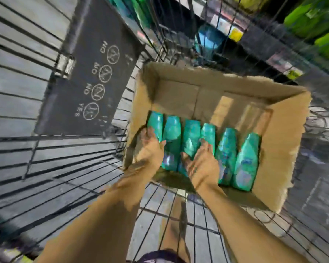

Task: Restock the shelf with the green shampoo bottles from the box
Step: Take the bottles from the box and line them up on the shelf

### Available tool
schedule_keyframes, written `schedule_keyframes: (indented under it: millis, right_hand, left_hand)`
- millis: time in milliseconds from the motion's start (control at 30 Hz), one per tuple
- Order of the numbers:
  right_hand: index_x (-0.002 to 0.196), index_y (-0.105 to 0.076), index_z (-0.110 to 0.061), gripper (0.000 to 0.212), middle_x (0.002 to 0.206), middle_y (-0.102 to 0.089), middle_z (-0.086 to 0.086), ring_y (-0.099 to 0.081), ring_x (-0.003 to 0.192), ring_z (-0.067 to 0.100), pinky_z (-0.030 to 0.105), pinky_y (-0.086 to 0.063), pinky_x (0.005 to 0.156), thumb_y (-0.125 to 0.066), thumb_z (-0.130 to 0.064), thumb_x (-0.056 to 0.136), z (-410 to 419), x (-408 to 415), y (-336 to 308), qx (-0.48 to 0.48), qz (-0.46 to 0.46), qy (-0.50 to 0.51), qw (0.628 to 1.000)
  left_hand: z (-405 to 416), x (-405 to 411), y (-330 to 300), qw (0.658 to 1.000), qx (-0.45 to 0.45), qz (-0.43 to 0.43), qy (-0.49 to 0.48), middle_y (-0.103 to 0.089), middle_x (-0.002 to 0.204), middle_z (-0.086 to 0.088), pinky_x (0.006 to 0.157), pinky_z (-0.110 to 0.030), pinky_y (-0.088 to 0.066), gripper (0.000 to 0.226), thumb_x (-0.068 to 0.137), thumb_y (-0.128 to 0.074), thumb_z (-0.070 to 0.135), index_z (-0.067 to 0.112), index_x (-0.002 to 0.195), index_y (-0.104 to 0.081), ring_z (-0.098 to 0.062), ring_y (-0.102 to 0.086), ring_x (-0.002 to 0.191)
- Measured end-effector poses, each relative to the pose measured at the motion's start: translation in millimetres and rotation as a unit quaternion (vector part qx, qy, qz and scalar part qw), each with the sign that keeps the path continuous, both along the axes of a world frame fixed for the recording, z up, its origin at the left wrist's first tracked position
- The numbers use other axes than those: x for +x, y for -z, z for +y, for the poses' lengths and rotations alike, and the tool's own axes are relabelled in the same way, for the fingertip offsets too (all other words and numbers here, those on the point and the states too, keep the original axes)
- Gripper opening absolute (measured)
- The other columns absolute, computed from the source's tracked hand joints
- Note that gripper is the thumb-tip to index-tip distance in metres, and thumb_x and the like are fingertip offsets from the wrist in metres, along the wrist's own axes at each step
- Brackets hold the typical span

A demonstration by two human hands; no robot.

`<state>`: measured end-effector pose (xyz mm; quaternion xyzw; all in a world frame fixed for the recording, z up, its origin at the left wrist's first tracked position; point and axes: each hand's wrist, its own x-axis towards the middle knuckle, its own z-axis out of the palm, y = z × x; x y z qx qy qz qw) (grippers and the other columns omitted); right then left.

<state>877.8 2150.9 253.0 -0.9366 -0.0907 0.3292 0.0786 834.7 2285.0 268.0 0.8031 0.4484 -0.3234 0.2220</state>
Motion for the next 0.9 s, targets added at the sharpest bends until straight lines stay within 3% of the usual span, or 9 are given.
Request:
schedule_keyframes:
  millis: [100, 167, 333, 433, 533, 600, 667, 800, 900]
  right_hand:
    - [0.129, -0.042, -0.008, 0.064, 0.125, -0.050, 0.009, -0.056, 0.113, 0.026, 0.033, -0.048, 0.089, -0.066, -0.044, 0.082, 2.7, -1.2, 1.6, 0.030, -0.013, 0.027, 0.999]
    - [0.120, -0.043, -0.008, 0.057, 0.115, -0.050, 0.009, -0.056, 0.107, 0.025, 0.030, -0.049, 0.087, -0.071, -0.038, 0.080, 6.0, -4.0, 4.9, 0.043, -0.042, 0.026, 0.998]
    - [0.109, -0.044, -0.010, 0.045, 0.108, -0.054, 0.009, -0.054, 0.099, 0.028, 0.032, -0.044, 0.085, -0.073, -0.021, 0.077, 8.8, -4.4, 4.2, 0.095, -0.052, 0.072, 0.992]
    - [0.115, -0.046, -0.009, 0.052, 0.114, -0.055, 0.011, -0.050, 0.107, 0.029, 0.033, -0.041, 0.092, -0.074, -0.018, 0.072, 4.9, 3.0, 6.5, 0.152, -0.012, 0.117, 0.981]
    - [0.122, -0.046, -0.012, 0.056, 0.114, -0.059, 0.006, -0.056, 0.103, 0.022, 0.033, -0.049, 0.089, -0.073, -0.024, 0.075, -5.5, 11.8, 9.6, 0.206, 0.051, 0.170, 0.962]
    - [0.127, -0.044, -0.017, 0.056, 0.115, -0.059, 0.002, -0.058, 0.102, 0.017, 0.023, -0.053, 0.083, -0.073, -0.015, 0.079, -14.6, 17.2, 10.8, 0.263, 0.128, 0.244, 0.925]
    - [0.135, -0.041, -0.015, 0.063, 0.124, -0.057, 0.004, -0.056, 0.112, 0.018, 0.028, -0.050, 0.095, -0.073, -0.010, 0.081, -22.7, 22.7, 13.4, 0.286, 0.186, 0.259, 0.904]
    - [0.135, -0.043, -0.010, 0.067, 0.126, -0.060, 0.005, -0.059, 0.113, 0.020, 0.038, -0.045, 0.102, -0.076, -0.016, 0.078, -30.5, 25.3, 14.2, 0.293, 0.196, 0.228, 0.908]
    - [0.128, -0.047, -0.020, 0.061, 0.103, -0.062, -0.017, -0.062, 0.096, 0.006, 0.027, -0.047, 0.091, -0.078, -0.019, 0.075, -34.6, 34.7, 3.8, 0.305, 0.149, 0.220, 0.915]
  left_hand:
    - [-11.5, 0.5, 1.7, 0.992, 0.074, -0.035, 0.097, -0.031, 0.147, -0.017, 0.103, -0.041, -0.034, 0.061, 0.093, -0.052, 0.038, 0.008, 0.141, -0.032, -0.032, -0.035, 0.131]
    - [-21.7, 1.1, 5.9, 0.987, 0.064, -0.078, 0.126, -0.034, 0.145, -0.015, 0.102, -0.040, -0.037, 0.059, 0.092, -0.055, 0.032, 0.009, 0.142, -0.033, -0.030, -0.039, 0.128]
    - [-29.2, 21.1, 7.7, 0.998, -0.005, -0.055, 0.006, -0.039, 0.136, -0.016, 0.092, -0.042, -0.044, 0.070, 0.084, -0.067, 0.024, 0.006, 0.140, -0.029, -0.035, -0.051, 0.117]
    - [-12.4, 35.8, 9.4, 0.998, -0.018, 0.024, 0.055, -0.041, 0.131, -0.015, 0.080, -0.039, -0.046, 0.058, 0.084, -0.067, 0.025, 0.006, 0.131, -0.037, -0.037, -0.058, 0.108]
    - [-2.4, 39.7, 14.3, 0.997, -0.038, 0.035, 0.061, -0.052, 0.125, -0.015, 0.082, -0.036, -0.047, 0.046, 0.084, -0.065, 0.025, 0.007, 0.122, -0.045, -0.034, -0.057, 0.112]
    - [-3.3, 38.8, 18.2, 0.997, -0.065, 0.019, 0.048, -0.052, 0.126, -0.015, 0.089, -0.039, -0.048, 0.050, 0.083, -0.066, 0.024, 0.008, 0.123, -0.041, -0.034, -0.055, 0.114]
    - [-7.2, 39.1, 17.6, 0.995, -0.098, 0.003, 0.016, -0.052, 0.125, -0.017, 0.089, -0.043, -0.050, 0.061, 0.083, -0.067, 0.023, 0.008, 0.131, -0.031, -0.036, -0.055, 0.111]
    - [-12.4, 34.2, 8.6, 0.995, -0.090, -0.035, -0.001, -0.055, 0.126, -0.019, 0.087, -0.041, -0.047, 0.069, 0.087, -0.066, 0.026, 0.009, 0.138, -0.022, -0.037, -0.056, 0.111]
    - [-8.9, 32.4, -8.4, 0.990, -0.078, -0.110, -0.043, -0.059, 0.119, -0.013, 0.080, -0.034, -0.044, 0.067, 0.079, -0.074, 0.032, 0.013, 0.128, -0.032, -0.034, -0.059, 0.108]
